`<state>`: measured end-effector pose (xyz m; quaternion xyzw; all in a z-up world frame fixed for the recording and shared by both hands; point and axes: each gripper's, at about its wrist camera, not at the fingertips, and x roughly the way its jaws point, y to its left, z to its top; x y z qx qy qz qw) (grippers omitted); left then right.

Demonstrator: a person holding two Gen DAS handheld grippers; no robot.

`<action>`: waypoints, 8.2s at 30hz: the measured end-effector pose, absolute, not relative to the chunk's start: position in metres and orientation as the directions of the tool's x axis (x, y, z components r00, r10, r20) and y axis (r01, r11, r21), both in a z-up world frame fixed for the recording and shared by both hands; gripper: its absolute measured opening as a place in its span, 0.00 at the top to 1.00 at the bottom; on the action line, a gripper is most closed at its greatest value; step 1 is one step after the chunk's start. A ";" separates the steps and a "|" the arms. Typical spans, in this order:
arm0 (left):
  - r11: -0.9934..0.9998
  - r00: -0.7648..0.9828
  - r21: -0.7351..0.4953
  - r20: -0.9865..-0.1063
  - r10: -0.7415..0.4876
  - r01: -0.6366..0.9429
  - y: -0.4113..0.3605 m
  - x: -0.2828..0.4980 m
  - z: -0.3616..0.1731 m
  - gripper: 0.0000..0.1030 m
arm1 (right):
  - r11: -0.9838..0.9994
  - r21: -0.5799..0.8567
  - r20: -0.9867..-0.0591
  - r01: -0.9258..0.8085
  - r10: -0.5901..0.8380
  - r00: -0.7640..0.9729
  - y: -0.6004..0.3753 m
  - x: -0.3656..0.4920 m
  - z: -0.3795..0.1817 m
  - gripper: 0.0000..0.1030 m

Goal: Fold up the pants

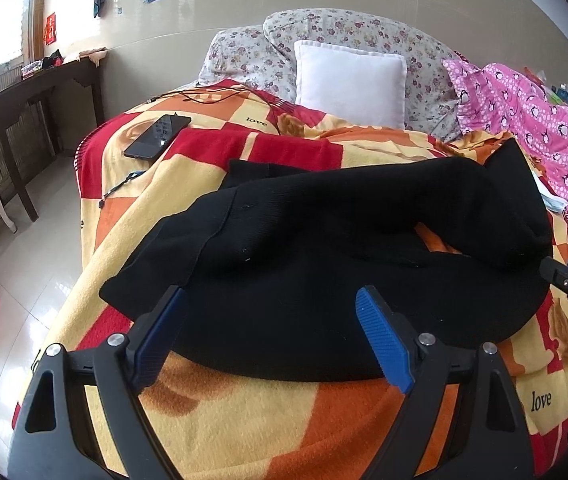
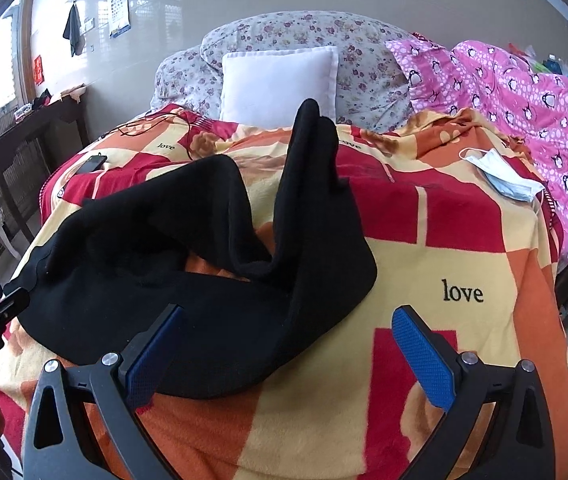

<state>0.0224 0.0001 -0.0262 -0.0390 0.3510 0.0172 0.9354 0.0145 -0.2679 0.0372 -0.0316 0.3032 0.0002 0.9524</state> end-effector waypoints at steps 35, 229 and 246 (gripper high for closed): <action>0.996 0.728 -0.048 -0.685 0.020 -0.073 0.016 0.043 -0.027 0.16 | 0.996 -0.025 -0.650 -0.086 0.049 0.758 -0.275 0.117 0.059 0.14; 0.957 0.629 -0.098 -0.771 0.100 -0.272 0.111 0.020 -0.049 0.21 | 0.951 0.087 -0.658 -0.298 0.279 0.699 -0.198 0.048 0.008 0.67; 0.965 0.655 -0.100 -0.751 0.087 -0.243 0.090 0.012 -0.029 0.21 | 0.798 0.003 -0.688 -0.603 0.439 0.577 -0.112 -0.040 -0.018 0.48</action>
